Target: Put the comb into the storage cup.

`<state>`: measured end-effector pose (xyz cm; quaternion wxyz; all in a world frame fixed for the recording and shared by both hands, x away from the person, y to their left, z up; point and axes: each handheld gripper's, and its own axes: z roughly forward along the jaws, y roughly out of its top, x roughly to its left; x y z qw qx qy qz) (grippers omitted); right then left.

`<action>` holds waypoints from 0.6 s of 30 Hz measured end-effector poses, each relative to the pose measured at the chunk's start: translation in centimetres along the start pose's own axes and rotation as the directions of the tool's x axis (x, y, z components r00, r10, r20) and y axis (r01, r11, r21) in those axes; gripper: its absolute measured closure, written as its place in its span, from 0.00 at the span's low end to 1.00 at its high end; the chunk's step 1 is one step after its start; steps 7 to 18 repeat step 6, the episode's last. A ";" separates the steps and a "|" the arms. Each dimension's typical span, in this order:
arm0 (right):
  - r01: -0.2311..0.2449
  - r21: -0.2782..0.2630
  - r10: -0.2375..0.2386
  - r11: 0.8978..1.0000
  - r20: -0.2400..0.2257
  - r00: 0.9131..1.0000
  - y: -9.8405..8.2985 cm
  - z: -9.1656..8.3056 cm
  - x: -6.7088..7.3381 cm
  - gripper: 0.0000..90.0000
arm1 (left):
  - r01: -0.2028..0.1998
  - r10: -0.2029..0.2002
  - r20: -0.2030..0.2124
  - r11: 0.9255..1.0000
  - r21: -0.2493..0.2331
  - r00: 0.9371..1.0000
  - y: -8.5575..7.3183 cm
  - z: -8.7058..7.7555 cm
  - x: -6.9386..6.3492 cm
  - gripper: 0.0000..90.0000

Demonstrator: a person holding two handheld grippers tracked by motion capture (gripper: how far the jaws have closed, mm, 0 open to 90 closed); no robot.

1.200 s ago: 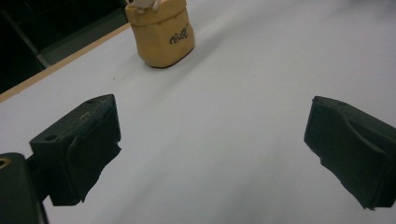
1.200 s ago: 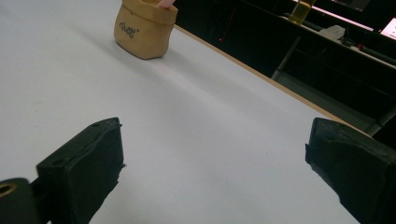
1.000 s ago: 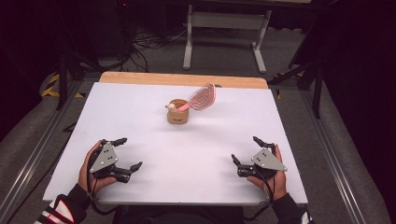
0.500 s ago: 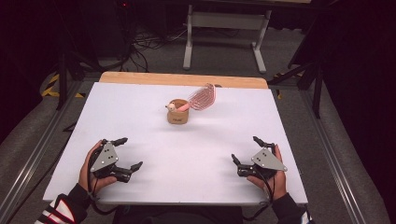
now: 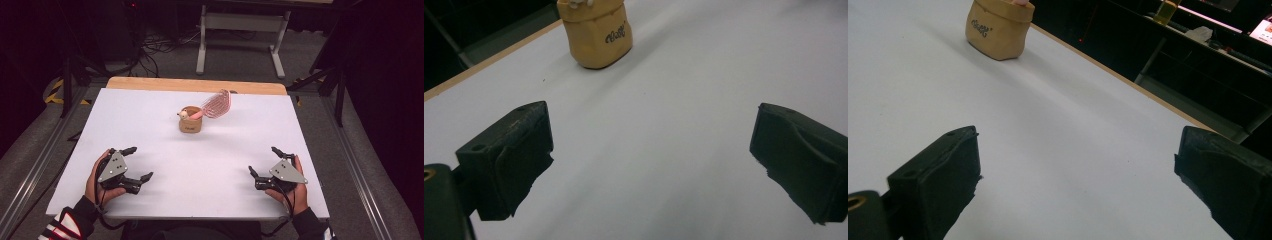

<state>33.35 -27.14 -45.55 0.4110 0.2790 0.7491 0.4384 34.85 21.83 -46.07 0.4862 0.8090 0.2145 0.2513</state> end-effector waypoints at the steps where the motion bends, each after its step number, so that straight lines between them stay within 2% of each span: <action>1: -0.004 -0.001 0.004 1.000 0.002 1.000 0.0 0.0 0.0 0.05 | 0.000 0.000 0.002 1.000 0.004 1.000 0.0 0.0 0.0 0.05; 6: -0.008 0.008 0.008 1.000 0.004 1.000 -0.1 0.2 -0.1 0.05 | 0.016 -0.016 -0.001 1.000 -0.002 1.000 -0.1 0.0 0.2 0.05; 18: -0.008 0.008 0.008 1.000 0.004 1.000 -0.1 0.2 -0.1 0.05 | 0.016 -0.016 -0.001 1.000 -0.002 1.000 -0.1 0.0 0.2 0.05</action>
